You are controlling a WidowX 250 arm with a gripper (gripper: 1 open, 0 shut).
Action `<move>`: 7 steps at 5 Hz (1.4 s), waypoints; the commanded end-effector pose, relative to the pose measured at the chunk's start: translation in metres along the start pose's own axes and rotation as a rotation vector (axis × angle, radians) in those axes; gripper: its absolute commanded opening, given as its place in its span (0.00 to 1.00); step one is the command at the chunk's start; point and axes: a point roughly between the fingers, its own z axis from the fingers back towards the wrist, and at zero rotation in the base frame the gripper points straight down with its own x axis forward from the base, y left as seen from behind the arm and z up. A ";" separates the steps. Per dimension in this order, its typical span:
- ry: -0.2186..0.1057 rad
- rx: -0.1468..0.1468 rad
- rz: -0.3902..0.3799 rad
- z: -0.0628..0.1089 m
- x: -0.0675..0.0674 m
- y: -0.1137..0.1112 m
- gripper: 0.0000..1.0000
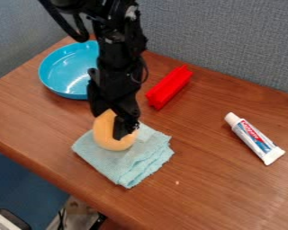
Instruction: Put the yellow ball on the blue plate
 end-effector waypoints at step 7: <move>-0.019 -0.006 0.016 -0.011 0.001 0.004 1.00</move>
